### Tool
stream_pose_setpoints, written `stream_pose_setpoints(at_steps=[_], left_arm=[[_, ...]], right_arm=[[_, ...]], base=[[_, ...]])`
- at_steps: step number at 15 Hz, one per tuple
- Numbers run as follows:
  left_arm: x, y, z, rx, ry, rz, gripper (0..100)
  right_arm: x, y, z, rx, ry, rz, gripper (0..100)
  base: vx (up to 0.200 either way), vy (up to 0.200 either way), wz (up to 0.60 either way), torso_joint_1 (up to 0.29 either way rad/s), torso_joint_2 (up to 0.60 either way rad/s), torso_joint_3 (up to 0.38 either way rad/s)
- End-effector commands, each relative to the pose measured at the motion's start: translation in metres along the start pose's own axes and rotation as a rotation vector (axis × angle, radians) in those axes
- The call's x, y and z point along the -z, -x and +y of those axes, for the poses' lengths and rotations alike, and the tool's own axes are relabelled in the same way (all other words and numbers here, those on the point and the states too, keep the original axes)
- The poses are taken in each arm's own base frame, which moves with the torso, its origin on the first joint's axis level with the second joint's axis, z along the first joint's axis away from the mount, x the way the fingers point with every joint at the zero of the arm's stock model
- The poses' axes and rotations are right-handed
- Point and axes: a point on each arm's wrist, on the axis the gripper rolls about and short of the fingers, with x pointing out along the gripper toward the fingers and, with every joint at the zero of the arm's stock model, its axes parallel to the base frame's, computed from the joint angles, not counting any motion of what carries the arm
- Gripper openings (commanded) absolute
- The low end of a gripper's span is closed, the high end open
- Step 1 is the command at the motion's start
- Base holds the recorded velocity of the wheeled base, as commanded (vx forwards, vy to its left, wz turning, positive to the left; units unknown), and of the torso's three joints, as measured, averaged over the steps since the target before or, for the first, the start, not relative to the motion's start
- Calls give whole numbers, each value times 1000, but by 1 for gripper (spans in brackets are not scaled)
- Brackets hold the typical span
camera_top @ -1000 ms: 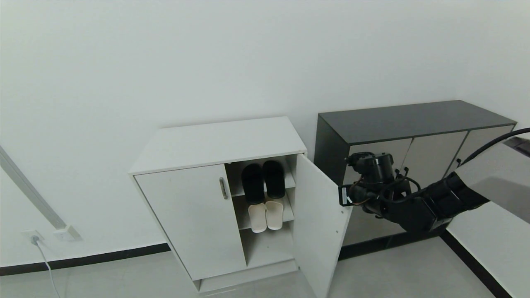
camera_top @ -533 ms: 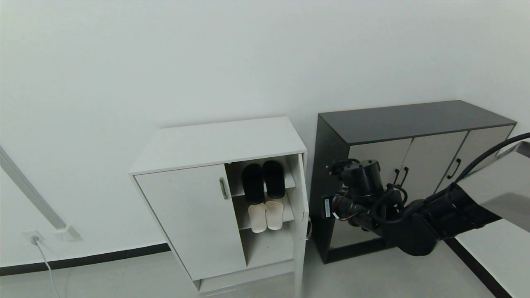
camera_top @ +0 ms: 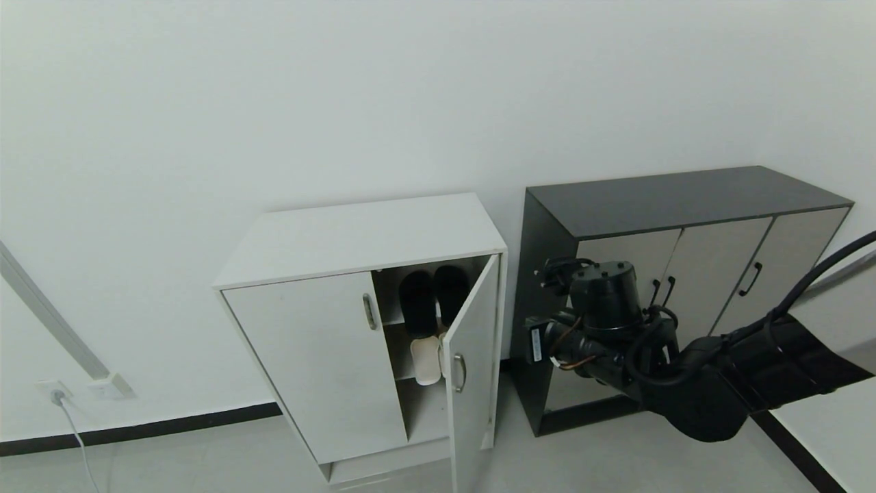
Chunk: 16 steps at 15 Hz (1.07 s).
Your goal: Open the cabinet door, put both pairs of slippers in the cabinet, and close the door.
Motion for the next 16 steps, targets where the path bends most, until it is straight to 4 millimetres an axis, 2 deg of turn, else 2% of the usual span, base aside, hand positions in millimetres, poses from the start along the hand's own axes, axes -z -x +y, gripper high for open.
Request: stream_pose_setpoints(at_steps=[1,6,11,16], left_arm=[[0,0,0,0,0,-1,0],[0,0,0,0,0,1,0],[0,0,0,0,0,1,0],[0,0,0,-2,2,-1,0]], right_arm=[[-2,5,1,-7,13,-10,0],[2,12,2,-27,28,-6,0],[9,13,1,-58,32,16,0],[27,16,-3,-87,59,1,0]], base=[[0,0,600,2,7,12],[0,0,600,5,4,4],[0,0,0,0,0,0],[0,0,0,0,0,0]])
